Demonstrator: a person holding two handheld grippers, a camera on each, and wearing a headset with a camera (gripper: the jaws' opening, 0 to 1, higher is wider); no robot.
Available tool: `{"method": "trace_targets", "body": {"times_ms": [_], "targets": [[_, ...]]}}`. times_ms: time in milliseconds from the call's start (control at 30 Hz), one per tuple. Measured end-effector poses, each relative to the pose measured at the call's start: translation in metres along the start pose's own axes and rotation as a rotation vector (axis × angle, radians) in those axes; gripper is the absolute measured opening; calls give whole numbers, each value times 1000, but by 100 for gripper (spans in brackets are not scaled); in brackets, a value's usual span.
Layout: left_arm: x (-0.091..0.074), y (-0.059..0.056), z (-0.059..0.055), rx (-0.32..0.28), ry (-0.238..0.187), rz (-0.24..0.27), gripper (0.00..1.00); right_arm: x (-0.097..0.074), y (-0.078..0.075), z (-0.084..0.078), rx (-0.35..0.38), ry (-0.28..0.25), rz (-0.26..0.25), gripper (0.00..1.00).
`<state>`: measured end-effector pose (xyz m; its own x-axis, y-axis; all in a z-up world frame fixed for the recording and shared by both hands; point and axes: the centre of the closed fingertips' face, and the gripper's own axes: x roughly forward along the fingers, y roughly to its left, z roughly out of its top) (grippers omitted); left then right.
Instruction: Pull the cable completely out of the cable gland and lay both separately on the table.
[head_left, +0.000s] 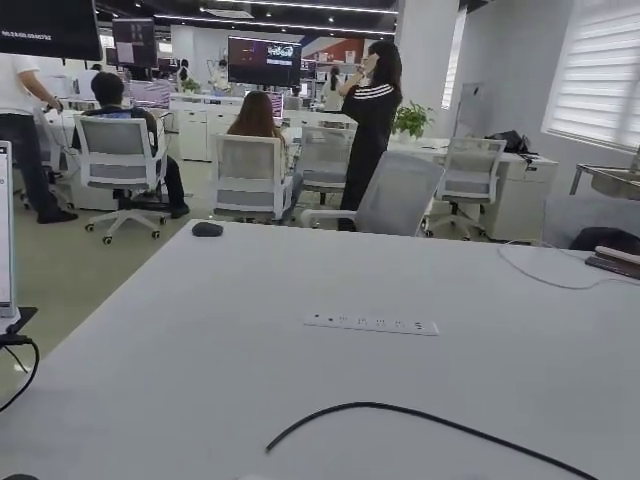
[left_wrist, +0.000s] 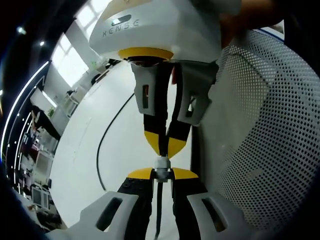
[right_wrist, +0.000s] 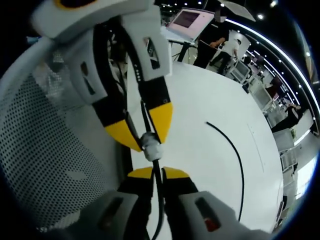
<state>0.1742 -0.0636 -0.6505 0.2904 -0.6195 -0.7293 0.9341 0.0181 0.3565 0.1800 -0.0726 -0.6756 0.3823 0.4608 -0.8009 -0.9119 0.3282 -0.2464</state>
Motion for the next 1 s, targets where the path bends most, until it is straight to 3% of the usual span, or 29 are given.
{"method": "trace_targets", "body": {"times_ms": [167, 300, 333, 367, 400, 433, 467, 500, 533, 600, 633, 733, 833, 933, 1000], "targets": [[0, 1, 0, 1, -2, 2, 14, 1, 0, -1, -1, 8, -3, 4], [1, 2, -2, 3, 9, 7, 14, 3, -4, -17, 24, 76, -15, 3], [0, 2, -2, 1, 9, 7, 4, 3, -6, -24, 35, 104, -21, 3], [-1, 13, 0, -25, -12, 54, 2, 2, -8, -38, 21, 179, -29, 3], [1, 15, -4, -9, -1, 23, 2, 0, -10, -50, 21, 243, -37, 2], [3, 16, -6, -11, 2, 18, 2, -2, -10, -54, 32, 256, -31, 2], [5, 18, -10, -15, 10, 11, 2, 1, -6, -48, 67, 210, -11, 2], [6, 15, -11, -1, 23, 10, 2, 3, -1, -31, 154, 102, 19, 2], [7, 18, -12, 19, 29, 20, 2, 3, -5, -29, 193, 90, -10, 2], [6, 19, -13, 7, 29, 19, 2, -3, -18, -44, 47, 212, -72, 2], [4, 18, -14, -11, 35, 25, 2, 0, -14, -47, 66, 222, -59, 2], [2, 21, -19, -29, 49, 38, 2, 1, -10, -46, 116, 184, -31, 2], [0, 21, -19, -49, 49, 38, 2, 0, -12, -51, 102, 211, -35, 2], [-4, 29, -24, -12, 65, 61, 2, 0, -12, -51, 108, 206, -33, 2], [-11, 34, -27, -21, 69, 66, 3, -1, -12, -52, 106, 210, -31, 2]]}}
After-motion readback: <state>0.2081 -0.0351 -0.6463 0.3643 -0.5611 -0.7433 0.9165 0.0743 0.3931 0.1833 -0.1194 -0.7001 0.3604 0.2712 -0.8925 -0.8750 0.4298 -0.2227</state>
